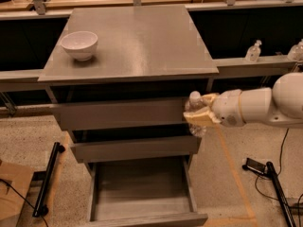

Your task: Pick water bottle from bottom drawer and place on counter

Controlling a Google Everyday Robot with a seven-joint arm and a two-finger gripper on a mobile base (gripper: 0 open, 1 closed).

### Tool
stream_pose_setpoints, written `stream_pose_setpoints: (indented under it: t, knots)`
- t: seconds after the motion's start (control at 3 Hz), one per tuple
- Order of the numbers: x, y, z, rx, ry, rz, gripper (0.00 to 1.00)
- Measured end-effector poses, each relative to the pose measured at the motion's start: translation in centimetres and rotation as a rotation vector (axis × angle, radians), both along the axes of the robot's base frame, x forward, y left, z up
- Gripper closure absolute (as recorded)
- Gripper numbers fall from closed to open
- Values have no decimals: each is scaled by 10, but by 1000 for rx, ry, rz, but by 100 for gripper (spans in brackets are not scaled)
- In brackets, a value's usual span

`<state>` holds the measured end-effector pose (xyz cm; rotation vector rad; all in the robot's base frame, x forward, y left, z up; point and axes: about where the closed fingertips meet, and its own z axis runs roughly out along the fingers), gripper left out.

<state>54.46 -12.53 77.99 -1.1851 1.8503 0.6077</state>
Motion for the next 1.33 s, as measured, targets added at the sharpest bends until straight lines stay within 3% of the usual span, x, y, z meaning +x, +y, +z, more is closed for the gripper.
stream_pose_setpoints:
  t: [0.33, 0.67, 1.0, 1.33]
  knots:
    - [-3, 4, 27, -28, -41, 6, 100]
    - [-3, 5, 27, -28, -41, 6, 100]
    - [7, 11, 51, -61, -108, 27, 100]
    - [30, 21, 92, -129, -201, 86, 100]
